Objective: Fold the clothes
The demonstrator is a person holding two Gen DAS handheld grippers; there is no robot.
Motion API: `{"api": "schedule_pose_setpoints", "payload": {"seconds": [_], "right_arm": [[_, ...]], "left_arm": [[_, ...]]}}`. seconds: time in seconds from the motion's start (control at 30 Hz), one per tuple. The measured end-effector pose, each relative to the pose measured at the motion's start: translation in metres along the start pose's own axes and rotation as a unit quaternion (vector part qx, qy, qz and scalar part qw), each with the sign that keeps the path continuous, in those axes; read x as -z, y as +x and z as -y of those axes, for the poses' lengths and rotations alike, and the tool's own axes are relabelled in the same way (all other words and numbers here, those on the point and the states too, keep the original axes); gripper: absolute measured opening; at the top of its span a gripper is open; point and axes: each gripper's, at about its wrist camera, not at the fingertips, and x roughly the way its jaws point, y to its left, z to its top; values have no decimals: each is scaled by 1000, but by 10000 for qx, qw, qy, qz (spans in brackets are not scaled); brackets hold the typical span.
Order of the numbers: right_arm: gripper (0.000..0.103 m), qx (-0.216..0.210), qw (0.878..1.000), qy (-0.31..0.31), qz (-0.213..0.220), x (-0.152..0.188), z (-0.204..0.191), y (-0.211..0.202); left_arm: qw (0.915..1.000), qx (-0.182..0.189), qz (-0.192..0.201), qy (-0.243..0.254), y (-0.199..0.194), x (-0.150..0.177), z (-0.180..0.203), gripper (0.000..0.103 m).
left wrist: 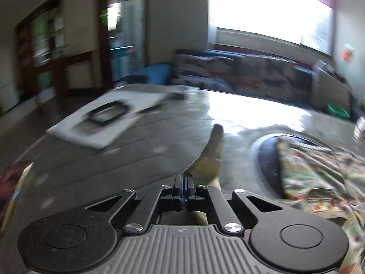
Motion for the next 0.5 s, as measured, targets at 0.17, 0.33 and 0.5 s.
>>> {"api": "schedule_pose_setpoints", "payload": {"seconds": [0.17, 0.33, 0.5], "right_arm": [[103, 0, 10000, -2, -1, 0, 0, 0], [103, -2, 10000, -3, -1, 0, 0, 0], [103, -14, 10000, -4, -27, 0, 1, 0]], "left_arm": [[9961, -447, 9, -756, -17, 15, -55, 5], [9953, -265, 157, -923, -34, 17, -62, 9], [9976, 400, 351, -448, -36, -2, -17, 20]]}}
